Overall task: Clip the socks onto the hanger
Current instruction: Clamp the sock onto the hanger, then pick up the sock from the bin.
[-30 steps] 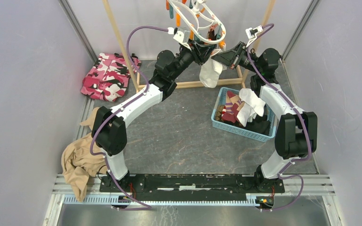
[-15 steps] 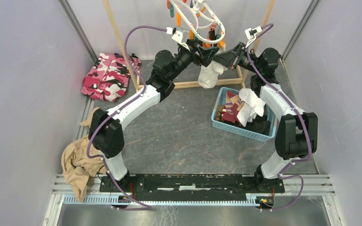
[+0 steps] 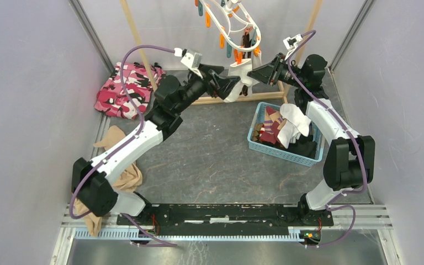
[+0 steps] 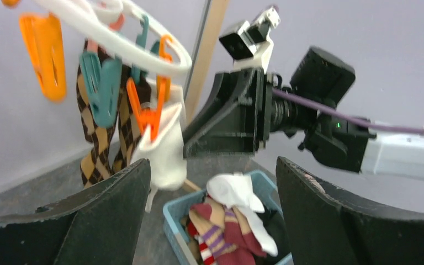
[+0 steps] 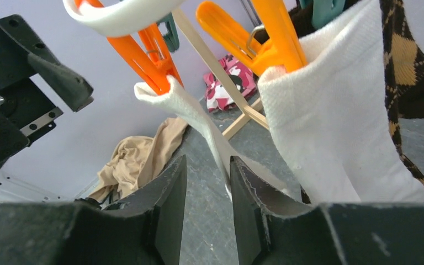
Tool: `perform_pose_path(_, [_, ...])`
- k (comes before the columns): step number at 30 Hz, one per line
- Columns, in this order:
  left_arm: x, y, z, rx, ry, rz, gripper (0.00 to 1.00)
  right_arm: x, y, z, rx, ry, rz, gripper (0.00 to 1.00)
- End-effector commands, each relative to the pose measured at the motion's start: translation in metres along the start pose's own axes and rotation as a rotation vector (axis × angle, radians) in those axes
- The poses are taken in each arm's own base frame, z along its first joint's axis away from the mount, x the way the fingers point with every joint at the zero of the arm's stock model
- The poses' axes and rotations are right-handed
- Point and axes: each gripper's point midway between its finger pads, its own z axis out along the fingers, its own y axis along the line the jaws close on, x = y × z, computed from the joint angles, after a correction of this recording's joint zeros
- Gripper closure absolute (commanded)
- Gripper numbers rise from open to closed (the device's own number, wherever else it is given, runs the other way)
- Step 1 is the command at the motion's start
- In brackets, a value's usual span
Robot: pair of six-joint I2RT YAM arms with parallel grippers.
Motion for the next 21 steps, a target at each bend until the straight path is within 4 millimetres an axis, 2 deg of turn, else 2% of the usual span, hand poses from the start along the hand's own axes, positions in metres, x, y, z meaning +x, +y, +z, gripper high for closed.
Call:
perform_pose_path(1, [0.016,0.003,-0.031,-0.001,0.063,0.073,0.12,-0.019,0.020,-0.005,0.015,-0.016,-0.116,0.59])
perform_pose_path(8, [0.054,0.045,-0.068,-0.107,0.153,0.124,0.14,-0.019,0.025,-0.013,0.042,-0.010,-0.172,0.52])
perform_pose_path(14, [0.061,0.055,-0.082,-0.121,0.152,0.143,0.14,-0.013,0.033,-0.024,0.063,0.002,-0.246,0.46])
perform_pose_path(21, [0.062,0.058,-0.086,-0.111,0.151,0.121,0.11,-0.005,0.036,-0.042,0.142,0.032,-0.340,0.43])
